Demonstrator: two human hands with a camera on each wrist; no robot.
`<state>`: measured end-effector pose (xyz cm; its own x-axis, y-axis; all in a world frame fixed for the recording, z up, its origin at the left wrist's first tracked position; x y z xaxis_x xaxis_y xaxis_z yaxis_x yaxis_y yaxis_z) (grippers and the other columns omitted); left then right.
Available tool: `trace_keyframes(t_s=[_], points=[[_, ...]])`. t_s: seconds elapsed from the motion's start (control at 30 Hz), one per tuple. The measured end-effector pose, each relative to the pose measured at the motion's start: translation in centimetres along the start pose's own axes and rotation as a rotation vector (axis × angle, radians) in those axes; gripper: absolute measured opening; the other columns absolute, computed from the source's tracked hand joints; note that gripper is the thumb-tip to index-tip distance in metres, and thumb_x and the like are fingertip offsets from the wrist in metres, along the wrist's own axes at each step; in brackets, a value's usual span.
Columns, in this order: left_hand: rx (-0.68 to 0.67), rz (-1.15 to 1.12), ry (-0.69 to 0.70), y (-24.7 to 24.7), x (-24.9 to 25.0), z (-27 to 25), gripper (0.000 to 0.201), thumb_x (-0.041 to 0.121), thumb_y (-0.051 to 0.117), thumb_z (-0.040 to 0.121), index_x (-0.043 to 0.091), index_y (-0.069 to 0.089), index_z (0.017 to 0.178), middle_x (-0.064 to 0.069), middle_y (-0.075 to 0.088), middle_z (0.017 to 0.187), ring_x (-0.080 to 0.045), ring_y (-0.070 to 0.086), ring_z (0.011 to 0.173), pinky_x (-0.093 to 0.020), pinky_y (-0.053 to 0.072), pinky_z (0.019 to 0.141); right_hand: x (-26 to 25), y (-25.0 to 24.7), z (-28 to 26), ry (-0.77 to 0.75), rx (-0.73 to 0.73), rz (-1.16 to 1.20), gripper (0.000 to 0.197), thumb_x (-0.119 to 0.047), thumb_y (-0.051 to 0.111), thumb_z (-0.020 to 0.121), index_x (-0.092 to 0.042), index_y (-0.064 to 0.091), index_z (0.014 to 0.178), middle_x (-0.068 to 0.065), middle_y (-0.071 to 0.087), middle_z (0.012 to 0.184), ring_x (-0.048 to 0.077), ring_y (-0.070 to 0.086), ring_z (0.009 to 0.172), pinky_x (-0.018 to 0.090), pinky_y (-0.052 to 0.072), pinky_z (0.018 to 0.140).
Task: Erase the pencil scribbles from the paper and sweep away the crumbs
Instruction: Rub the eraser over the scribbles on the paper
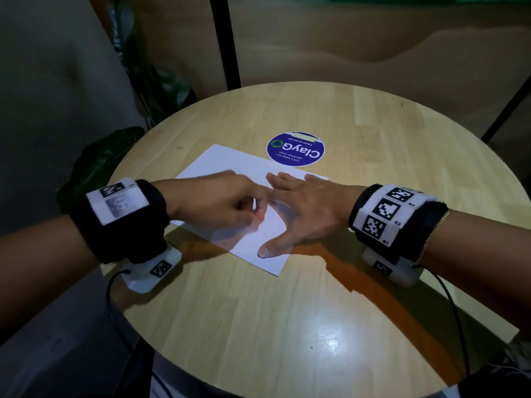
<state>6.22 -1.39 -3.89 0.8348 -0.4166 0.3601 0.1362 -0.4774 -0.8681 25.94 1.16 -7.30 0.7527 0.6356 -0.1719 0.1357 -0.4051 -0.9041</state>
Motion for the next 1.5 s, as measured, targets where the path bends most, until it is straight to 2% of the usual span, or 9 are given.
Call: trace_keyframes(t_s=[0.1, 0.23, 0.53, 0.7, 0.83, 1.0, 1.17, 1.3, 1.5], points=[[-0.176, -0.081, 0.029, 0.4, 1.2, 0.0, 0.012, 0.020, 0.072, 0.101, 0.029, 0.073, 0.093, 0.015, 0.069, 0.068, 0.000, 0.059, 0.062, -0.015, 0.045, 0.063, -0.1, 0.1, 0.0, 0.003, 0.007, -0.001, 0.128, -0.098, 0.056, 0.073, -0.036, 0.003, 0.171, 0.001, -0.014, 0.179, 0.018, -0.014, 0.165, 0.056, 0.001, 0.132], [0.094, 0.050, 0.035, -0.3, 0.0, 1.4, 0.006, 0.028, 0.072, 0.099, 0.033, 0.073, 0.096, 0.012, 0.070, 0.076, -0.002, 0.062, 0.074, -0.021, 0.043, 0.068, 0.2, 0.2, 0.0, 0.006, -0.009, 0.033, 0.119, -0.099, 0.055, 0.072, -0.047, 0.006, 0.167, 0.003, -0.020, 0.178, 0.019, -0.018, 0.164, 0.059, -0.004, 0.131], [0.121, 0.054, 0.067, 0.1, 0.2, 2.4, 0.003, 0.025, 0.071, 0.100, 0.028, 0.073, 0.099, 0.013, 0.069, 0.075, 0.005, 0.061, 0.076, -0.010, 0.038, 0.064, 1.0, 1.0, 1.2, -0.001, 0.005, 0.063, 0.142, -0.104, 0.055, 0.062, -0.036, -0.007, 0.170, 0.000, -0.023, 0.177, 0.014, -0.022, 0.162, 0.057, -0.006, 0.131], [-0.096, -0.048, 0.080, 0.0, 0.9, 2.0, 0.008, 0.021, 0.073, 0.100, 0.028, 0.075, 0.096, 0.009, 0.074, 0.077, 0.000, 0.062, 0.069, -0.016, 0.046, 0.067, 1.0, 1.0, 1.1, 0.035, -0.019, 0.042, 0.149, -0.104, 0.055, 0.063, -0.028, -0.015, 0.170, -0.003, -0.026, 0.176, 0.011, -0.024, 0.161, 0.054, -0.008, 0.131], [0.100, 0.060, 0.060, -0.7, 0.1, 2.8, 0.003, 0.026, 0.071, 0.100, 0.029, 0.072, 0.098, 0.015, 0.069, 0.074, 0.003, 0.061, 0.074, -0.017, 0.041, 0.065, 0.9, 0.8, 0.9, 0.005, -0.009, 0.076, 0.143, -0.102, 0.057, 0.066, -0.035, -0.016, 0.169, -0.003, -0.026, 0.176, 0.013, -0.024, 0.162, 0.055, -0.010, 0.131], [-0.229, -0.010, 0.085, -0.2, 1.1, 1.4, 0.013, 0.022, 0.072, 0.101, 0.032, 0.072, 0.093, 0.012, 0.072, 0.074, -0.002, 0.060, 0.068, -0.014, 0.044, 0.066, 0.7, 0.8, 0.7, 0.048, -0.033, 0.020, 0.151, -0.103, 0.055, 0.066, -0.022, -0.019, 0.169, -0.006, -0.028, 0.175, 0.009, -0.024, 0.160, 0.052, -0.008, 0.132], [0.052, 0.043, 0.081, 0.0, 0.4, 1.6, 0.006, 0.026, 0.071, 0.101, 0.032, 0.071, 0.098, 0.012, 0.071, 0.076, -0.001, 0.062, 0.075, -0.015, 0.042, 0.065, 0.8, 0.8, 0.6, 0.022, -0.021, 0.075, 0.148, -0.104, 0.056, 0.062, -0.031, -0.015, 0.170, -0.005, -0.026, 0.176, 0.011, -0.024, 0.161, 0.054, -0.009, 0.131], [-0.179, -0.030, 0.070, 0.4, 1.3, 0.6, 0.014, 0.023, 0.071, 0.102, 0.034, 0.073, 0.093, 0.015, 0.070, 0.072, -0.003, 0.061, 0.068, -0.012, 0.043, 0.065, 0.7, 0.8, 0.4, 0.043, -0.032, 0.023, 0.151, -0.102, 0.056, 0.067, -0.021, -0.021, 0.168, -0.006, -0.028, 0.175, 0.009, -0.024, 0.161, 0.052, -0.009, 0.132], [0.107, 0.026, -0.052, -1.2, 0.2, 3.3, 0.006, 0.025, 0.069, 0.100, 0.023, 0.072, 0.095, 0.008, 0.079, 0.080, 0.002, 0.066, 0.079, -0.021, 0.047, 0.072, 1.5, 0.7, 0.7, -0.027, 0.000, 0.112, 0.137, -0.099, 0.060, 0.068, -0.038, -0.011, 0.169, -0.010, -0.020, 0.177, 0.009, -0.022, 0.161, 0.055, -0.013, 0.130]])
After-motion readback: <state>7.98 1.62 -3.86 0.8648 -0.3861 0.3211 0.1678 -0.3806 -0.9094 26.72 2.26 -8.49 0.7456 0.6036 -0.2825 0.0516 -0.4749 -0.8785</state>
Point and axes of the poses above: each hand's wrist, its own z-axis towards the middle knuckle, its own y-axis out of the palm, x = y × z, the point moved 1 cm from there along z, towards the middle knuckle
